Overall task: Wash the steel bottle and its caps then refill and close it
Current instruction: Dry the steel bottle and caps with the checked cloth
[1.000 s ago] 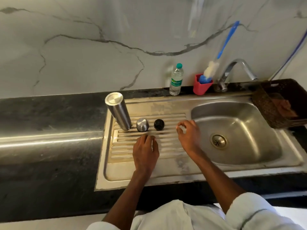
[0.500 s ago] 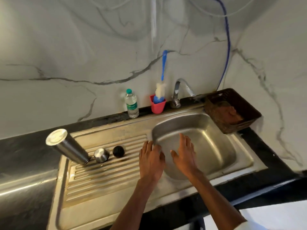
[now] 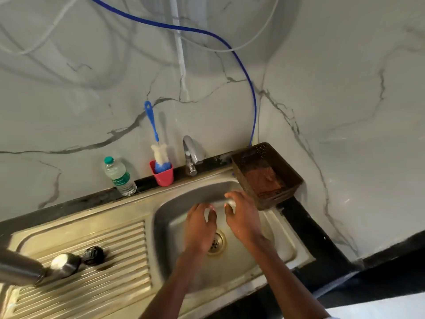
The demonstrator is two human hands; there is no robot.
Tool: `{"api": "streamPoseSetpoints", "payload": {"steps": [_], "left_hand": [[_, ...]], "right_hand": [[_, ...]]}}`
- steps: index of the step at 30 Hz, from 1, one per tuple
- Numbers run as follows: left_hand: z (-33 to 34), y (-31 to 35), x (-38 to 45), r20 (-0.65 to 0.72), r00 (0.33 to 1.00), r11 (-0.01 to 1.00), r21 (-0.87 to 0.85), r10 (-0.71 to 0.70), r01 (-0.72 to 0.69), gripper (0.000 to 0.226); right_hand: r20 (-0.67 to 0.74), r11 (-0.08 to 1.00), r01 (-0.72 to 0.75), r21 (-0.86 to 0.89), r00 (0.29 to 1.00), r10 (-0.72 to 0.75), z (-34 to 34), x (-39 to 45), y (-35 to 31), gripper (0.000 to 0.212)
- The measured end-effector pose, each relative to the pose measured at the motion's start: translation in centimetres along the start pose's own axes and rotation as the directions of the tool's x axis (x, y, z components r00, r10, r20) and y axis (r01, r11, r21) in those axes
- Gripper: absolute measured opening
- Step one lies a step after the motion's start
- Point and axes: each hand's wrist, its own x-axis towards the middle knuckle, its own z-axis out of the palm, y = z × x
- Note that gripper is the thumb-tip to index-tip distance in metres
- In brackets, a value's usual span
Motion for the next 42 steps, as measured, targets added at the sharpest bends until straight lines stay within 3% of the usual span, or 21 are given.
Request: {"api": "streamPoseSetpoints", "payload": {"steps": [4,9,13,16,20,25,27,33,37,42], "left_hand": [[3.1,3.3,2.0,0.087,0.994,0.984,-0.158,-0.068,0.081,0.032],[6.1,6.7,4.5,0.178,0.983,0.978,-0.195,-0.035,0.070,0.041],[8.1,8.3,6.3,0.249,0.968,0.987,-0.158,0.014,0.027,0.046],[9.9,7.8,7.4,0.281,0.960,0.994,-0.103,-0.004,0.034,0.054],[12.1,7.2,7.7,0.317,0.946,0.992,-0.085,-0.064,0.095,0.068],[13.6,7.0,7.4,0.321,0.943,0.994,-0.033,-0.089,0.105,0.083],[13.8,6.9,7.4,0.304,0.948,0.995,-0.008,-0.097,0.104,0.086],[13.5,6.5,7.7,0.342,0.933,0.986,-0.082,-0.108,0.144,0.087],[12.9,6.4,7.9,0.387,0.917,0.950,-0.237,-0.098,0.202,0.085],[10.7,7.2,7.2,0.126,0.984,0.887,-0.429,-0.129,0.171,0.026]], "right_hand": [[-0.078,0.999,0.021,0.045,0.997,-0.017,-3.5,3.0,2.6,0.029],[-0.128,0.995,-0.100,0.027,0.986,0.103,-7.1,7.7,6.1,0.020],[0.035,0.970,-0.158,-0.185,0.985,0.167,-7.2,12.7,9.6,0.025],[0.191,0.950,-0.043,-0.308,0.976,0.106,-6.0,16.1,11.9,0.037],[0.429,0.908,0.074,-0.412,0.895,0.121,-4.1,19.2,15.0,0.070],[0.512,0.866,0.127,-0.484,0.844,0.162,-2.3,21.1,18.0,0.099],[0.515,0.842,0.179,-0.509,0.847,0.132,-2.3,21.4,17.4,0.090],[0.444,0.799,0.214,-0.562,0.893,0.073,-4.6,21.0,14.3,0.034],[0.392,0.861,0.119,-0.494,0.915,0.098,-8.1,20.1,12.3,0.028],[0.264,0.955,0.009,-0.296,0.962,0.073,-12.2,18.0,8.5,0.034]]}}
